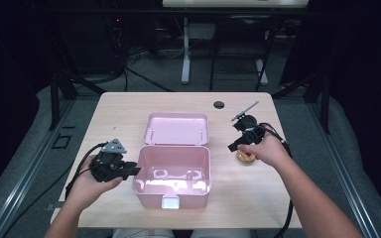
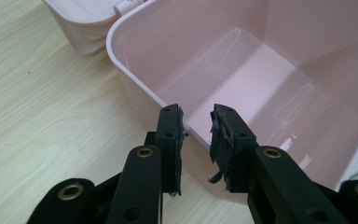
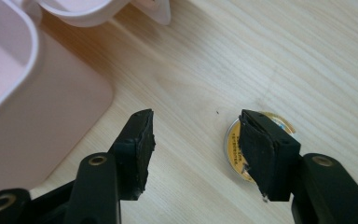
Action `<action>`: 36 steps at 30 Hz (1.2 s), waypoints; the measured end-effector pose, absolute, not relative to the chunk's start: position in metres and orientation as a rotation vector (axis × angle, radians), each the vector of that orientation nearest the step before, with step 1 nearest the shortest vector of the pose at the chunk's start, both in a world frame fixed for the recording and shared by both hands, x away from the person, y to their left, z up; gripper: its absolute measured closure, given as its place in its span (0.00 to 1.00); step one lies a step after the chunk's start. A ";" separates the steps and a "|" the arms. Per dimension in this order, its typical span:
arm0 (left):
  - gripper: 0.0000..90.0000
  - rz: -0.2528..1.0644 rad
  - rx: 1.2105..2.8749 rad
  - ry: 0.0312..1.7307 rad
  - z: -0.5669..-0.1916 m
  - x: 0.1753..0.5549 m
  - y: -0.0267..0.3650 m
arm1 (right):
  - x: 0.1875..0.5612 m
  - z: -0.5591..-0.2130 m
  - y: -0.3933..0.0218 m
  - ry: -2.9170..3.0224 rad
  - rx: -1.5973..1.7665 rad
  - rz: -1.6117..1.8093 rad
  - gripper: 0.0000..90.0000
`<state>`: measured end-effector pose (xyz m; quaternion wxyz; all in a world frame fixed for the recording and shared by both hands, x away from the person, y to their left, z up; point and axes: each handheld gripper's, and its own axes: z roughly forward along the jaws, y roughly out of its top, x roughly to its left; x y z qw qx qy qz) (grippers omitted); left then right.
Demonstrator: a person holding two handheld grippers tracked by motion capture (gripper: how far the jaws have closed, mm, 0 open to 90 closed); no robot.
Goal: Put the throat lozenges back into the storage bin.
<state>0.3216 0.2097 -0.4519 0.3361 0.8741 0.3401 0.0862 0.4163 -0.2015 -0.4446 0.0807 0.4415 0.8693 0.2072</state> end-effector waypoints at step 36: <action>0.80 0.220 2.278 0.886 -0.452 0.322 0.210 | 0.448 -0.487 -0.240 2.557 1.627 0.420 0.29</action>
